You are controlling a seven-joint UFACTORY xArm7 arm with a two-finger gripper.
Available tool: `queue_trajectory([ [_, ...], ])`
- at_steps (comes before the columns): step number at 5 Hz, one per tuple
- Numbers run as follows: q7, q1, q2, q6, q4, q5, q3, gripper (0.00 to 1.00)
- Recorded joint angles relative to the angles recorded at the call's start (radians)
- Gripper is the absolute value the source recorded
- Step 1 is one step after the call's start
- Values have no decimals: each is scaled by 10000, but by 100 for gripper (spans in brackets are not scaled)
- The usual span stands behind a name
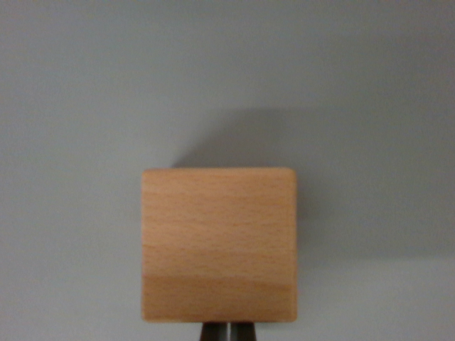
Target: Push wooden cube
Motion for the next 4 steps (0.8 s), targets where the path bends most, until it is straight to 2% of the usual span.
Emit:
queue_trajectory([
  [1, 0, 0, 0, 0, 0, 0, 0, 100],
  [2, 43, 14, 304, 165, 469, 14, 27, 100],
  [3, 43, 14, 304, 165, 469, 14, 27, 100],
  [4, 84, 27, 587, 319, 906, 27, 52, 100],
])
